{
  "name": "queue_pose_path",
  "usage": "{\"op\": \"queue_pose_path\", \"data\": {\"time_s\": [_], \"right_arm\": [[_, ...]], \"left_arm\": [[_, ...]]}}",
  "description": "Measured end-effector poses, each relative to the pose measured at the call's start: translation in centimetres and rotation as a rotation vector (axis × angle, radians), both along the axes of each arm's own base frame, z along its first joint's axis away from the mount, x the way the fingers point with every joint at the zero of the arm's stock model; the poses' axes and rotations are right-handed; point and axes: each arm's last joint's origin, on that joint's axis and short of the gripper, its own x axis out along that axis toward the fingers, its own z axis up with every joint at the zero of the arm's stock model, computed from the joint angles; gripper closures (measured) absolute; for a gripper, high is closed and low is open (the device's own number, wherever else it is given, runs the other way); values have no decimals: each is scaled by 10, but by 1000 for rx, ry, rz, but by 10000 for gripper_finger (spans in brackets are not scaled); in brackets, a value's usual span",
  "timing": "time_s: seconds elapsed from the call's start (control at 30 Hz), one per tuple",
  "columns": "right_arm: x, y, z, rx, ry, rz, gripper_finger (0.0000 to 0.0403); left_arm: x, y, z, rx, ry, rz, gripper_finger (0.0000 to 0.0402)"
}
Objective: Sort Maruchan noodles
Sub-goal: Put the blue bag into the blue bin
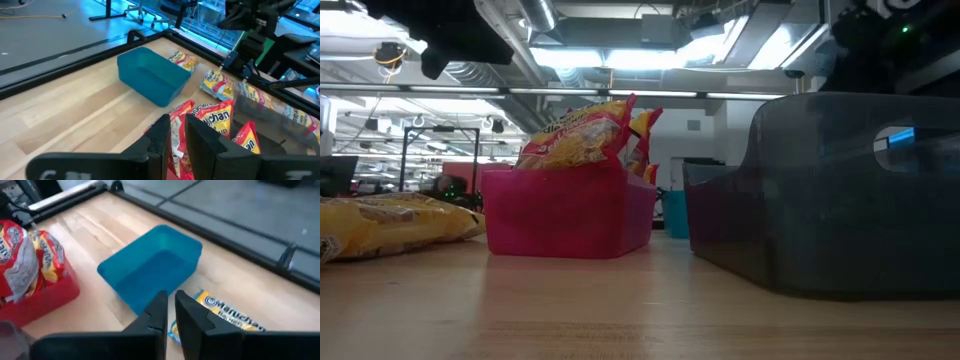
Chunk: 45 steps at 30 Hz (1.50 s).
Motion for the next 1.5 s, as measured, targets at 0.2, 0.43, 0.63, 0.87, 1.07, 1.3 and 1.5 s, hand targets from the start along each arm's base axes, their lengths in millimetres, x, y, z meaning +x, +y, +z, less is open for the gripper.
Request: {"op": "queue_pose_path", "data": {"time_s": [0.2,0.43,0.63,0.87,1.07,1.3,1.5], "right_arm": [[3,-24,-6,76,57,-60,288],[11,-58,-25,206,165,-169,182],[20,-87,-47,310,278,-289,139],[26,-112,-63,454,362,-398,137],[25,-123,-80,549,395,-514,137],[31,-128,-97,708,390,-516,137],[37,-136,-107,803,319,-463,137]], "left_arm": [[0,1,0,-2,-4,6,349],[0,1,0,-2,-4,6,349],[1,1,0,-16,-12,11,349],[1,1,0,-48,-23,8,349],[1,0,0,-69,-22,-24,349],[1,-1,1,-71,-25,-26,349],[1,-1,0,-69,-23,-26,349]]}}
